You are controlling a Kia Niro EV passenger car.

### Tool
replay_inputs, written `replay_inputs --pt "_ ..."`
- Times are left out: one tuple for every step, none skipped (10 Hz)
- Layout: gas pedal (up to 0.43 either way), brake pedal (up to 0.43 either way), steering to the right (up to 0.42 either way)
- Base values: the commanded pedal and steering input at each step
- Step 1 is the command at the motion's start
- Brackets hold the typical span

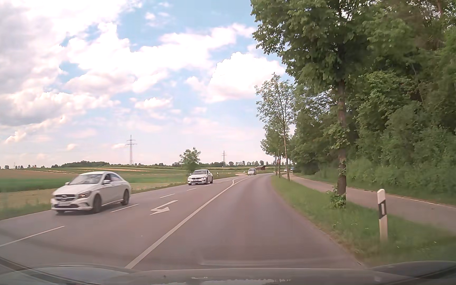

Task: Follow the waypoints while adhering to traffic rules and regulations

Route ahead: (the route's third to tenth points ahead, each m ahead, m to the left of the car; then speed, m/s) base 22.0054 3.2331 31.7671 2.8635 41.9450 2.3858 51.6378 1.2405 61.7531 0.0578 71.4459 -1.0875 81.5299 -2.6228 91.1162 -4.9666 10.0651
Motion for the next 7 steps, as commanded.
replay_inputs --pt "0.37 0.018 0.012" --pt "0.37 0.018 0.009" --pt "0.37 0.018 0.008" --pt "0.37 0.018 0.009" --pt "0.37 0.018 0.008" --pt "0.35 0.018 0.01" --pt "0.339 0.018 0.016"
